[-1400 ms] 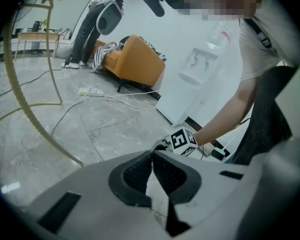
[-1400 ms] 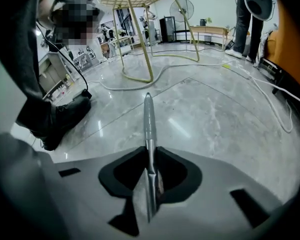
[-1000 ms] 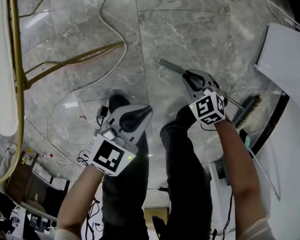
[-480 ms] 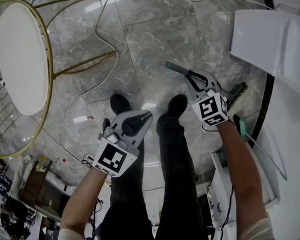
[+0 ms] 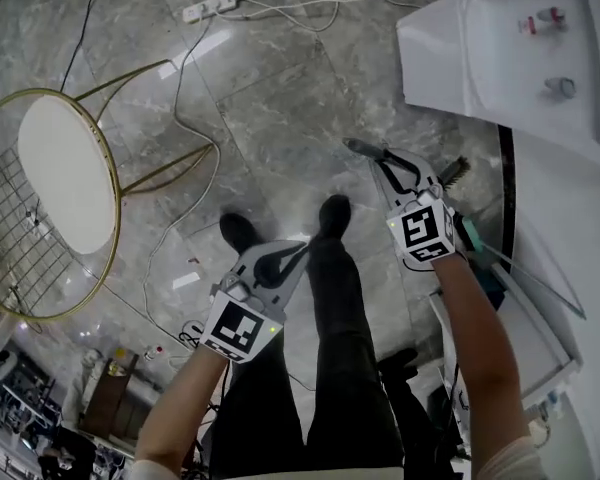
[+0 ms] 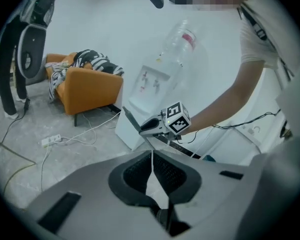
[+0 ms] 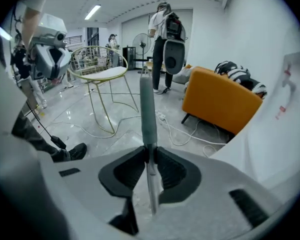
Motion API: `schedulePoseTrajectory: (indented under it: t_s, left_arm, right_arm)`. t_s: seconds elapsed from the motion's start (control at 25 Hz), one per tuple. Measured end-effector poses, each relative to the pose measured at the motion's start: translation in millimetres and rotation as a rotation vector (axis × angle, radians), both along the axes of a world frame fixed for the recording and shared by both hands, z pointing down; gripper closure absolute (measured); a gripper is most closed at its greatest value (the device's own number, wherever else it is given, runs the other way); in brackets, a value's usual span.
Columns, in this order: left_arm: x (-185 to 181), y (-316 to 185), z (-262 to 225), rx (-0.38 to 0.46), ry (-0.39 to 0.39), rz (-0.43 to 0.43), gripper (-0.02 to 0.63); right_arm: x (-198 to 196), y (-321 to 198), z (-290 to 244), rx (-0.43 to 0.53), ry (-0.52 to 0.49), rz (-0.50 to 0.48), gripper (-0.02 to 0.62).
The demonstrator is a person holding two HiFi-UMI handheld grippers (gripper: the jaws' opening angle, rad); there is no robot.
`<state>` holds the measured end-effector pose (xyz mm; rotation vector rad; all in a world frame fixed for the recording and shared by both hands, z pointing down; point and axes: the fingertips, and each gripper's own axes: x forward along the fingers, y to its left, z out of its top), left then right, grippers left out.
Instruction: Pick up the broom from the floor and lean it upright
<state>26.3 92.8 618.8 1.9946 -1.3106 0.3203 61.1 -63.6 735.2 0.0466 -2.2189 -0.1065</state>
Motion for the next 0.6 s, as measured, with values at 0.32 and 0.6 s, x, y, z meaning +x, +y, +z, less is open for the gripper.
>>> schedulePoseTrajectory:
  t_s: [0.32,0.6]
  left_arm:
    - [39.6,-46.2,-57.6,0.049,-0.027,0.111,0.594]
    - [73.2,-74.6,-83.0,0.084,-0.059,0.212,0.594]
  right_arm:
    - [69.4,-56.6,-70.6,0.057,-0.03,0.179,0.517]
    - [130.4,-91.1,-109.6,0.09,-0.066,0.341,0.517]
